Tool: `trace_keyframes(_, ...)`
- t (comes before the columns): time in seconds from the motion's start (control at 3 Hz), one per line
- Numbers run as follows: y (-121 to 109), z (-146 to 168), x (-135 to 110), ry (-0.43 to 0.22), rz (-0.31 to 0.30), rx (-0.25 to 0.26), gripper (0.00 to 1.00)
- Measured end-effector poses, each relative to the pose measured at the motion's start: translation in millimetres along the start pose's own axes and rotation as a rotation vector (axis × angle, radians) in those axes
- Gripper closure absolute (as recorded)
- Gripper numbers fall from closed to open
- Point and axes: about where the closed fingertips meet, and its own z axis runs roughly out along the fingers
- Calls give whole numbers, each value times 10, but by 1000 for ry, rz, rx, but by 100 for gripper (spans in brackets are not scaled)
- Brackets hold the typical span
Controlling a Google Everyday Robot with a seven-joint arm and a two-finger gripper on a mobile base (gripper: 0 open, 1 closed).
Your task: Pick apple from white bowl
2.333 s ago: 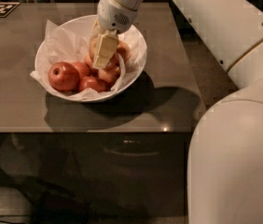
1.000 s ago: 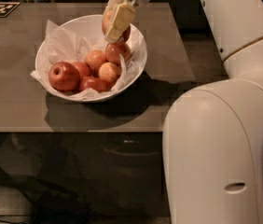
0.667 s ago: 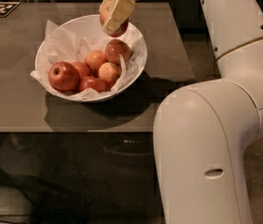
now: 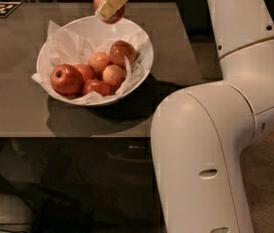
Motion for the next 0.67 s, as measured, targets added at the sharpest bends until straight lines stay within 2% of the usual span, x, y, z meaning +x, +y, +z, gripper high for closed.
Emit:
trace_keyframes(0.33,-12,-104,-128,-8,3,31,100)
trace_keyframes(0.67,118,-443,-588,3,-50,84,100)
